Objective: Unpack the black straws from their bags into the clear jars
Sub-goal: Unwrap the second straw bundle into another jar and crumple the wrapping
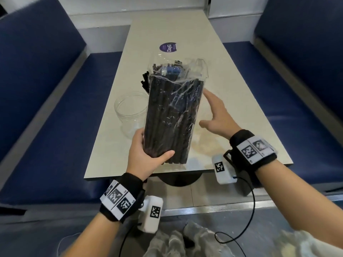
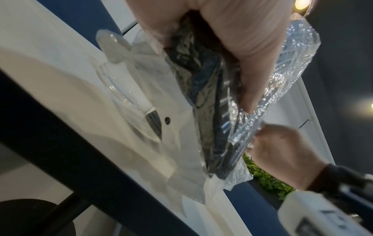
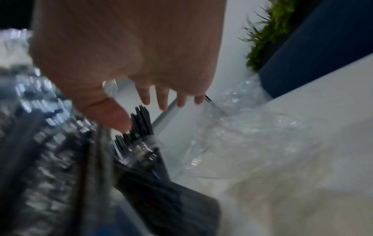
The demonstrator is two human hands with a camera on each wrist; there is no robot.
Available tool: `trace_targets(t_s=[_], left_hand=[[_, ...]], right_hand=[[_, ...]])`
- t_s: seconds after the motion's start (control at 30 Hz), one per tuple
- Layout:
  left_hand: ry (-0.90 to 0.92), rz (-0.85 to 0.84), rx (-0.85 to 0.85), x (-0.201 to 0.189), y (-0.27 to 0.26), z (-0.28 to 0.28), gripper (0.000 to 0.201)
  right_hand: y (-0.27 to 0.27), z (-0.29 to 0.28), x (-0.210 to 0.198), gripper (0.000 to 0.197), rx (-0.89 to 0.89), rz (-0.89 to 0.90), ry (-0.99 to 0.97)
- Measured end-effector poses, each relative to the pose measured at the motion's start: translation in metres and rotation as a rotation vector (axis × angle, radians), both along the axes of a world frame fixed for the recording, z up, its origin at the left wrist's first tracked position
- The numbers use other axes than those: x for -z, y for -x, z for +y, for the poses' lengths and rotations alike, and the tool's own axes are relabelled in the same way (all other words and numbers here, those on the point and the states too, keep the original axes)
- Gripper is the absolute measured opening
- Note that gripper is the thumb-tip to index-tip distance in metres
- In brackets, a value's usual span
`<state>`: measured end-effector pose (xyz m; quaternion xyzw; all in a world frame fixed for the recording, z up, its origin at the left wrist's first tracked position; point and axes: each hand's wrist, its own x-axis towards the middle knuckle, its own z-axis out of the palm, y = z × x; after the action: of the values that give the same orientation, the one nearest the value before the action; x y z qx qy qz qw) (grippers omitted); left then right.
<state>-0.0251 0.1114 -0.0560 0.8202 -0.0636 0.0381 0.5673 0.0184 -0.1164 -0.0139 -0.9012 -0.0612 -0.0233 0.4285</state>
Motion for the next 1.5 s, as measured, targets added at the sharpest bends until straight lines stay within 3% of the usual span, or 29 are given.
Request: trace_targets(t_s=[0.07, 0.2, 0.33, 0.47, 0.6, 0.77, 0.87, 1.0, 1.13, 1.23, 1.4, 1.5], left_hand=[[0.012, 0.008, 0.009, 0.002, -0.003, 0.001, 0.072], [0.043, 0.048, 0.035, 0.006, -0.007, 0.0, 0.07], [0.097, 0.112, -0.036, 0.016, -0.016, 0.0, 0.065], [0.128, 0.126, -0.033, 0.013, -0.021, 0.005, 0.088], [0.226, -0.027, 0.034, -0.023, -0.02, 0.006, 0.089], [0.274, -0.249, 0.151, -0.06, -0.023, 0.014, 0.076], [0.183, -0.356, 0.161, -0.069, -0.022, 0.026, 0.072], [-0.062, -0.532, 0.156, -0.07, -0.024, 0.033, 0.039], [0.02, -0.573, 0.111, -0.074, -0.021, 0.032, 0.019], [0.013, -0.597, 0.09, -0.074, -0.018, 0.03, 0.025], [0.043, -0.481, 0.121, -0.056, -0.023, 0.036, 0.017], [0.019, -0.459, 0.167, -0.055, -0.019, 0.039, 0.006]], right_hand=[[0.006, 0.004, -0.012, 0.094, -0.132, 0.071, -0.306], [0.014, 0.017, -0.025, 0.084, -0.217, 0.069, -0.529], [0.015, 0.033, -0.027, 0.072, -0.253, -0.037, -0.504], [0.015, 0.043, -0.026, 0.068, -0.266, -0.067, -0.464], [0.017, 0.045, -0.031, 0.07, -0.258, -0.196, -0.376], [0.019, 0.048, -0.043, 0.038, -0.212, -0.392, -0.242], [0.019, 0.049, -0.044, 0.018, -0.2, -0.337, -0.307], [0.019, 0.048, -0.042, 0.021, -0.194, -0.243, -0.457], [0.023, 0.049, -0.042, 0.016, -0.2, -0.216, -0.547], [0.025, 0.05, -0.041, 0.02, -0.196, -0.194, -0.595], [0.027, 0.052, -0.024, 0.045, -0.183, -0.095, -0.587], [0.029, 0.052, -0.024, 0.036, -0.161, -0.043, -0.616]])
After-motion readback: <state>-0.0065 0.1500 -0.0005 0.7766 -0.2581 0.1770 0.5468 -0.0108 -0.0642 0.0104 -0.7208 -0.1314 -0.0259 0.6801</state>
